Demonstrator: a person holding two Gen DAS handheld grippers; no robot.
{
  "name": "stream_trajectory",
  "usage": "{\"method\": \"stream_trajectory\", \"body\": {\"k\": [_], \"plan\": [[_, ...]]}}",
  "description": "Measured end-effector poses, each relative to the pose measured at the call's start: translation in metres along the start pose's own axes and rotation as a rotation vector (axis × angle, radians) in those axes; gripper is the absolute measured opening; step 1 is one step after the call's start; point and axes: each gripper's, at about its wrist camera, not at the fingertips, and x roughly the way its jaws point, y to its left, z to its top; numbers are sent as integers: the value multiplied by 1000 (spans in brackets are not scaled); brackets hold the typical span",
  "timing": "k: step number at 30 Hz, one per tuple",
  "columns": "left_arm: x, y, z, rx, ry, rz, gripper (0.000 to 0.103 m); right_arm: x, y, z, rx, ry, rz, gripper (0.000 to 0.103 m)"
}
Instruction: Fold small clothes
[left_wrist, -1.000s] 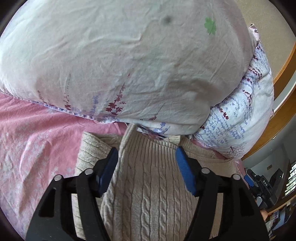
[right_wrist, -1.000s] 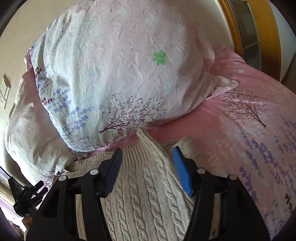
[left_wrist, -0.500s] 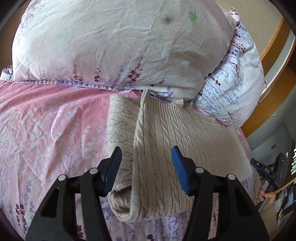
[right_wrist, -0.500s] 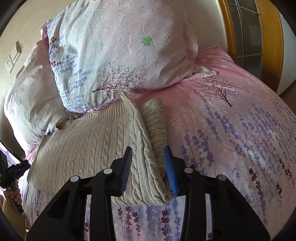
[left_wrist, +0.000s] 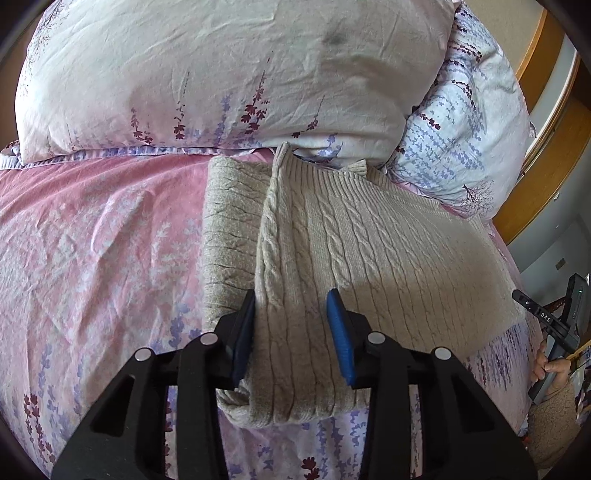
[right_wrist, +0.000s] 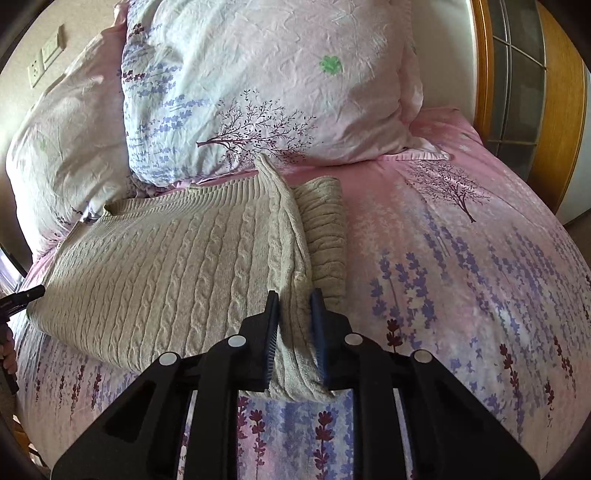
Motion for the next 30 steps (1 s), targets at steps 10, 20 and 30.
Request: {"method": "stream_trajectory", "body": {"k": [10,20,30], "plan": [[1,0,-2,-14,4,-13,33,6,4,0,-17,18,-18,15],[-2,12,-1,-92,17,-72,9,-11,-10,0,116,-15,85,10],[-24,18,2,-57,1,-132,7,-35,-15,-15,208,-23,123,9]]}}
